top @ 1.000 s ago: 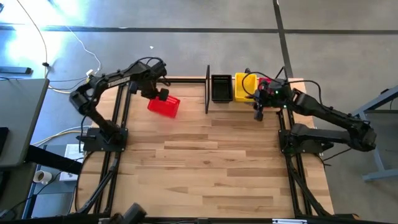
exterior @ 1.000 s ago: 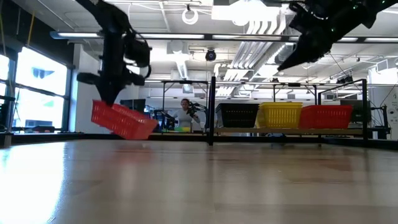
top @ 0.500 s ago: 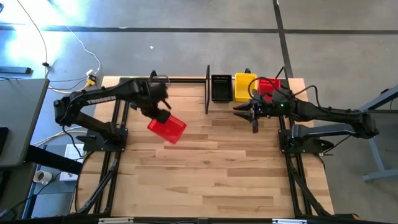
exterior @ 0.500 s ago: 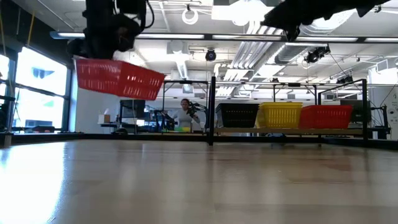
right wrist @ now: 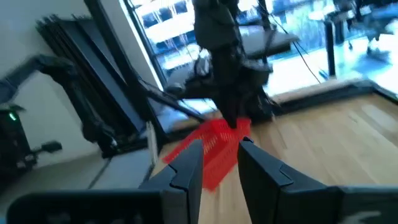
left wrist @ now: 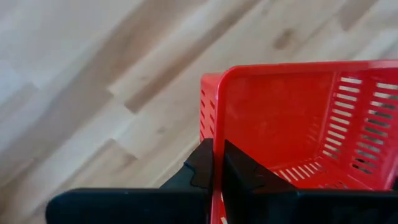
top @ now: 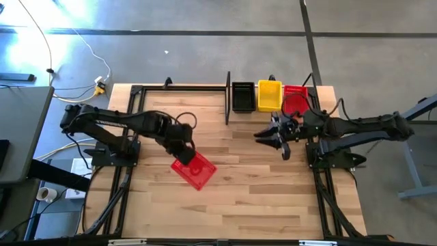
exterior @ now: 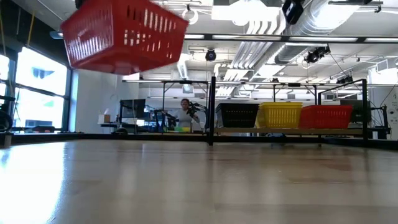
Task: Stack baskets on shelf by color
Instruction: Stack the red basket on the red basket on the shelf
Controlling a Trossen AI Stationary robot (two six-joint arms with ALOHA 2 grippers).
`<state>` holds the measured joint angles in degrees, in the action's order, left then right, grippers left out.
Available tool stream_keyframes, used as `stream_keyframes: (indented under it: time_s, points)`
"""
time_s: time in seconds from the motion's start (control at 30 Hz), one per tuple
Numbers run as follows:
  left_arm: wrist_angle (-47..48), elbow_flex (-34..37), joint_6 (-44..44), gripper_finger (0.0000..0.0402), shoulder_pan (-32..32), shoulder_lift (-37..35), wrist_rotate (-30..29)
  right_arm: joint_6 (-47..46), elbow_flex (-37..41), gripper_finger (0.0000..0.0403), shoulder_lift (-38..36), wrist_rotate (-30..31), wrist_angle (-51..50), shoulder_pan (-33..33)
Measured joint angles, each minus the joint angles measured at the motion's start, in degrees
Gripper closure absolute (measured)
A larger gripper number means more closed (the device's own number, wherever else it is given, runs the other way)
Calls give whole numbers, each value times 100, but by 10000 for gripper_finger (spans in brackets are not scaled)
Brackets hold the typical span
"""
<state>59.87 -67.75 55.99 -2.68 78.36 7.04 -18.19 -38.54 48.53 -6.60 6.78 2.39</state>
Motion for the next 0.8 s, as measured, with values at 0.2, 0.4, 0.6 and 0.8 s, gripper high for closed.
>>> stream_keyframes:
  time_s: [0.2,0.4,0.6,0.8]
  points:
    - [-477,-9,372,398,356,260,130,19,-4,318,261,342,540,664]
    - [-430,6,892,398,525,482,242,265,-37,318,687,187,635,1004]
    - [-472,9,1316,398,543,876,931,1147,-355,318,1288,-439,335,1178]
    - [-808,-5,1586,399,529,1170,1236,2348,-1046,318,1978,-582,-325,1278]
